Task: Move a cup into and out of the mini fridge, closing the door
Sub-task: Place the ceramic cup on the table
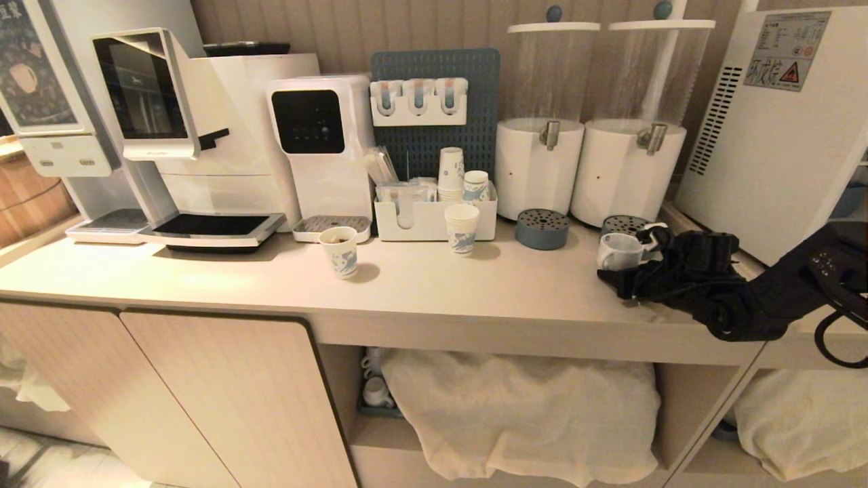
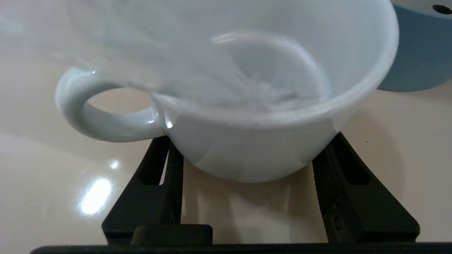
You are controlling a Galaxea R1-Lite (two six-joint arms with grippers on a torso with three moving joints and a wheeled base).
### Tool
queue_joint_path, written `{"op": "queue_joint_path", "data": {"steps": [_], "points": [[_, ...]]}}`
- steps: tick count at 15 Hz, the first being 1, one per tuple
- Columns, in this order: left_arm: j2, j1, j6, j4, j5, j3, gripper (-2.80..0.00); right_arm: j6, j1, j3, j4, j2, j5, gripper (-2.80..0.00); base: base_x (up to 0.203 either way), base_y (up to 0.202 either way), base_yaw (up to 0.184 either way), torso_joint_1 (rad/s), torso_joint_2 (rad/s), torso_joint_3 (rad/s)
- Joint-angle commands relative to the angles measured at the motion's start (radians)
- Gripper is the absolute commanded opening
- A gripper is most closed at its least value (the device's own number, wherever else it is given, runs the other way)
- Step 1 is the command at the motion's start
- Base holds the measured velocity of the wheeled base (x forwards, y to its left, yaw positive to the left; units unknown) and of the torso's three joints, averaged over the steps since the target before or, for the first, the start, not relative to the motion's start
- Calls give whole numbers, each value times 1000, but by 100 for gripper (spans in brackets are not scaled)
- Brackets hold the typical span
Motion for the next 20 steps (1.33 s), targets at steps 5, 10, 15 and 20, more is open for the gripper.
{"op": "queue_joint_path", "data": {"steps": [5,10,15,20], "points": [[-5,0,-1,-1,0,40,-280,14,-9,-8,26,19,-1,-280,0,0,0,0,0,0],[-5,0,-1,-1,0,40,-280,13,-16,-3,26,33,-1,-280,0,0,0,0,0,0],[-5,0,-1,-1,0,40,-280,13,-16,-3,21,38,-1,-280,0,0,0,0,0,0],[-5,0,-1,-1,0,40,-280,14,-15,-3,30,35,-5,-280,0,0,0,0,0,0]]}}
